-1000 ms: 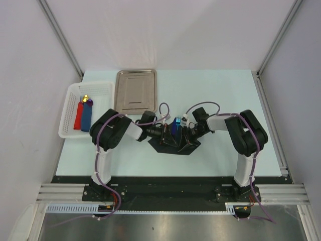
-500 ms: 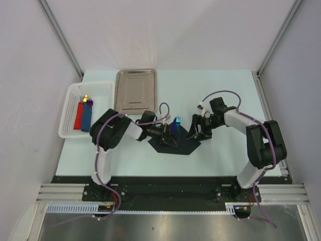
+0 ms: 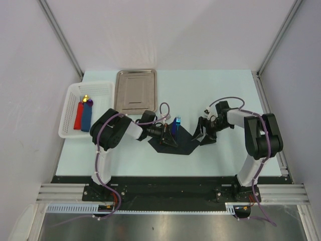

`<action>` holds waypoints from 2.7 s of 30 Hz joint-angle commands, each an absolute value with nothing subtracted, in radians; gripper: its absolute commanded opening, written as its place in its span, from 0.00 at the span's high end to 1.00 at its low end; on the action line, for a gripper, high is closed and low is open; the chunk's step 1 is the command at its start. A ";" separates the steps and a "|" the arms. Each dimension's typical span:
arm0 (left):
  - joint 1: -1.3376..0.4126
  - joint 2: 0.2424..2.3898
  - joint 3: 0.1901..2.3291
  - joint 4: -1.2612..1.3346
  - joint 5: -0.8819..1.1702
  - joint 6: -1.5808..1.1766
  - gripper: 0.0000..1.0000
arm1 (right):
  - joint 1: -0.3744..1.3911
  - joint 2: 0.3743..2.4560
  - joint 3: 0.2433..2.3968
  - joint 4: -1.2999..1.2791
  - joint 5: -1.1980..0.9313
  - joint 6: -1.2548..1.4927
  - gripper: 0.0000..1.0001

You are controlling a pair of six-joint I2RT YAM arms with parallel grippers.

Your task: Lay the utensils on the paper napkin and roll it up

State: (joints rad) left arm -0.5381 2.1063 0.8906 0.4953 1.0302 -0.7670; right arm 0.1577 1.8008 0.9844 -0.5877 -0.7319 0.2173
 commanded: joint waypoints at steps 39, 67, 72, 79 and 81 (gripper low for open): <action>-0.522 2.085 0.923 0.454 0.980 -0.713 1.00 | 0.382 1.957 1.108 -0.376 -0.924 0.417 0.81; -0.459 1.901 0.939 -0.057 0.900 -0.310 0.54 | 0.391 1.997 1.137 -0.377 -0.897 0.405 0.81; -0.477 1.916 0.946 -0.057 0.908 -0.304 0.58 | 0.399 1.991 1.140 -0.374 -0.899 0.410 0.81; -0.492 1.928 0.948 -0.025 0.899 -0.330 0.66 | 0.403 1.986 1.143 -0.373 -0.897 0.413 0.81; -0.497 1.930 0.951 -0.017 0.897 -0.334 0.70 | 0.406 1.982 1.143 -0.373 -0.897 0.416 0.81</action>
State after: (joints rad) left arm -0.4805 1.9152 0.9245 -0.0387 0.9104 -0.3397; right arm 0.3962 1.9881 1.1076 -0.3840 -0.9012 0.4152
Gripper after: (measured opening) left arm 0.324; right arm 0.187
